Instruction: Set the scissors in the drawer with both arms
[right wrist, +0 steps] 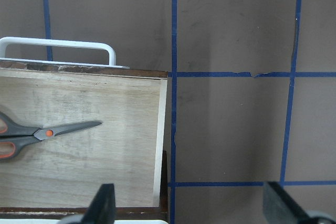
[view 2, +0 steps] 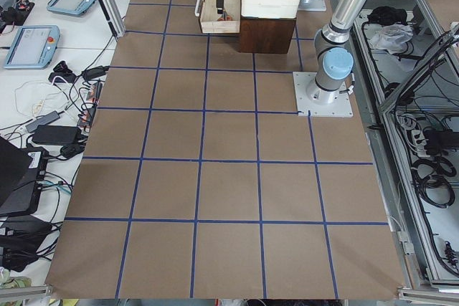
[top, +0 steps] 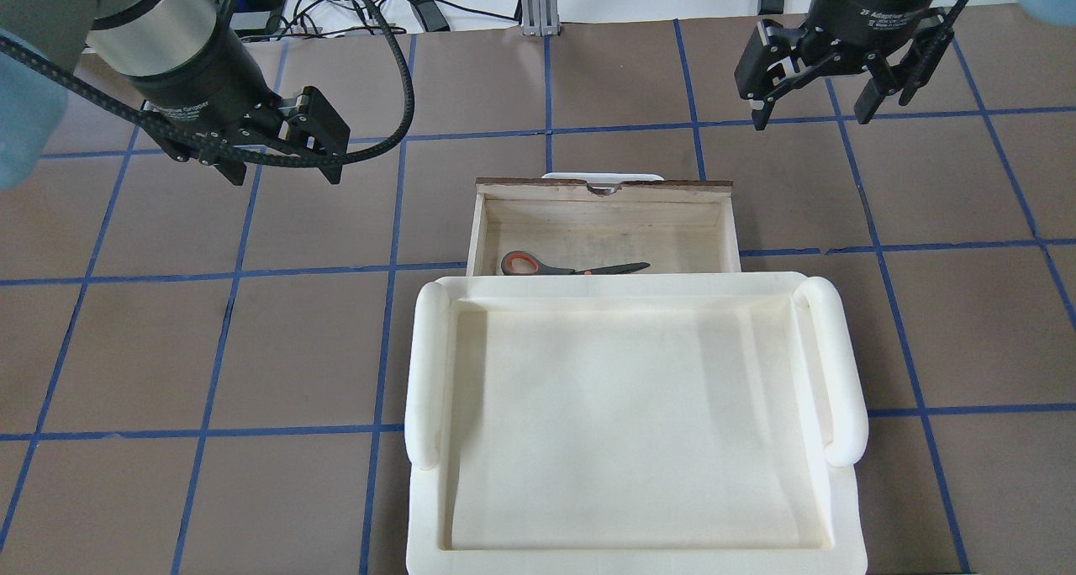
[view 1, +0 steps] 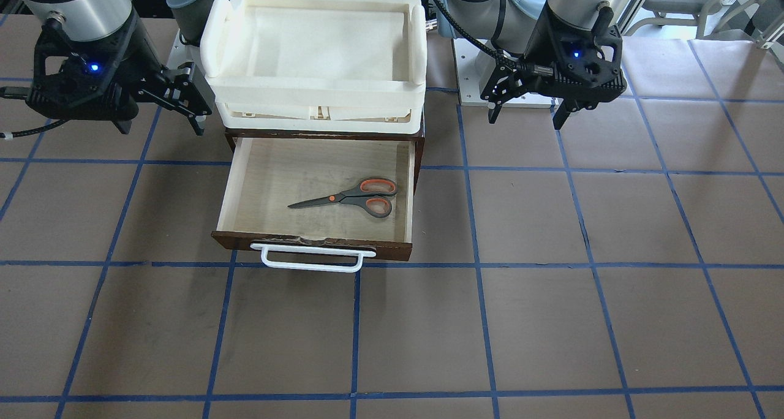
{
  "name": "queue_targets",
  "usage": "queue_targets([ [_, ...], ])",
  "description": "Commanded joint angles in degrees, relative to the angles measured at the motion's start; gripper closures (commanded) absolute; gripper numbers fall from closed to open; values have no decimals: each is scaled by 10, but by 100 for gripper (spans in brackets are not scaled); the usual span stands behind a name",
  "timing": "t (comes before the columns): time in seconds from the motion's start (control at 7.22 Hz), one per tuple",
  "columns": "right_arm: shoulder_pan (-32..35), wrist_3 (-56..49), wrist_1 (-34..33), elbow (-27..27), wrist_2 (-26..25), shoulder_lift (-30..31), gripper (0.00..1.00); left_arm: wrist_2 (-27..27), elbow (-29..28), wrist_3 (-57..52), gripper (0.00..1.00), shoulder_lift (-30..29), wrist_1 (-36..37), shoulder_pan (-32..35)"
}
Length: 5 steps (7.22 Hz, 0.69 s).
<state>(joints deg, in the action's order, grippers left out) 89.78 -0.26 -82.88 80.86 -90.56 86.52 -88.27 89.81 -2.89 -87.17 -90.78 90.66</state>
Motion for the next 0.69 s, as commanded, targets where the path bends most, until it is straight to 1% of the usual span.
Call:
queue_targets([
  [0.0, 0, 16, -1, 1, -1, 0, 0, 0, 0, -10, 0, -1, 2, 0],
  [0.55, -1, 15, -1, 1, -7, 0, 0, 1, 1, -16, 0, -1, 3, -3],
])
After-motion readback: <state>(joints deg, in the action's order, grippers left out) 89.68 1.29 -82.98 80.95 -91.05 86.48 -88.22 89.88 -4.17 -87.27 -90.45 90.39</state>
